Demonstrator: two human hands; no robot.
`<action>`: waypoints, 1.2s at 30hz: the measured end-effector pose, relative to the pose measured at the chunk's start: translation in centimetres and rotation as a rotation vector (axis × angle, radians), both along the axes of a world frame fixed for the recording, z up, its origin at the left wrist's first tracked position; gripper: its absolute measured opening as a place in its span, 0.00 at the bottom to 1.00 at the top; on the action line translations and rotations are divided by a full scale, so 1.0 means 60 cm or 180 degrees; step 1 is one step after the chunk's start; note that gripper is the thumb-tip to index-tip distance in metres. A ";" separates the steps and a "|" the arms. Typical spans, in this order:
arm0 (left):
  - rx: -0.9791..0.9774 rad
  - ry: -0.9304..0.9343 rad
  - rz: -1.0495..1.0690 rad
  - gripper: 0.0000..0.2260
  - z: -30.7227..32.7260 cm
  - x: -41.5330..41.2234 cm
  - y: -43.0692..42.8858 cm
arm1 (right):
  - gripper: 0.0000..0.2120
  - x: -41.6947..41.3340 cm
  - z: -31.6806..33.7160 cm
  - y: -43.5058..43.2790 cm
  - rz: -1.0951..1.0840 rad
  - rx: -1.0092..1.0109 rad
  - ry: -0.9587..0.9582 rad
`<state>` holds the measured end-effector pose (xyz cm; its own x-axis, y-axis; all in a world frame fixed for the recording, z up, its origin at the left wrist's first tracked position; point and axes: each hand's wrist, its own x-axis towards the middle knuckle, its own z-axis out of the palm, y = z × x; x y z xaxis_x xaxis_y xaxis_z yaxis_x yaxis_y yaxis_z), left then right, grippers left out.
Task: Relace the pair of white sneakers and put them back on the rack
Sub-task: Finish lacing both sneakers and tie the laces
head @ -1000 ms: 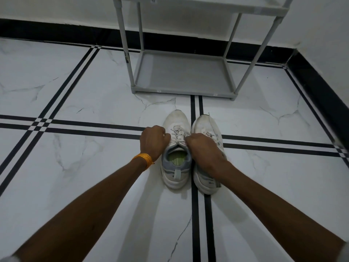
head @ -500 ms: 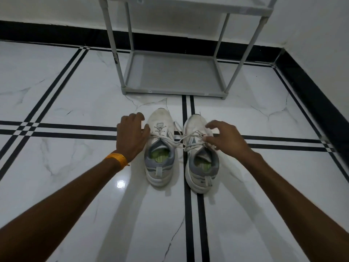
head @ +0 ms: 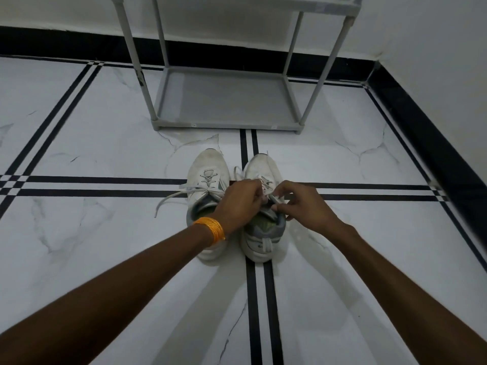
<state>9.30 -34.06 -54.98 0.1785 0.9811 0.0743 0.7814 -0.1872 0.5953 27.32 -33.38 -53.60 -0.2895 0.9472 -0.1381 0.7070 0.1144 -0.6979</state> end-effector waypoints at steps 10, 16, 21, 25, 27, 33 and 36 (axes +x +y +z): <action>-0.1994 -0.1320 0.0087 0.07 0.049 -0.022 0.013 | 0.16 -0.028 0.014 0.004 -0.0820 -0.0738 0.1427; -0.1136 -0.2870 0.1775 0.07 0.070 -0.082 0.051 | 0.16 -0.008 0.026 0.013 -0.1650 -0.1339 0.2750; -0.0438 -0.1973 0.2704 0.06 0.035 -0.124 0.051 | 0.07 0.021 0.023 0.014 -0.2711 -0.1024 0.2867; 0.0202 -0.0484 0.2232 0.20 0.026 -0.121 0.024 | 0.17 0.039 -0.001 -0.003 -0.2487 -0.0017 0.0434; 0.0698 -0.0226 0.1470 0.17 0.026 -0.108 0.014 | 0.19 0.032 0.005 -0.011 -0.1796 0.0657 -0.0230; 0.0006 0.0139 -0.0411 0.09 0.006 -0.032 -0.009 | 0.10 -0.024 0.020 -0.009 0.0072 0.0336 -0.0904; -0.0088 0.0169 -0.0391 0.06 -0.005 -0.021 -0.004 | 0.08 -0.025 0.022 -0.005 -0.0115 0.0225 -0.0907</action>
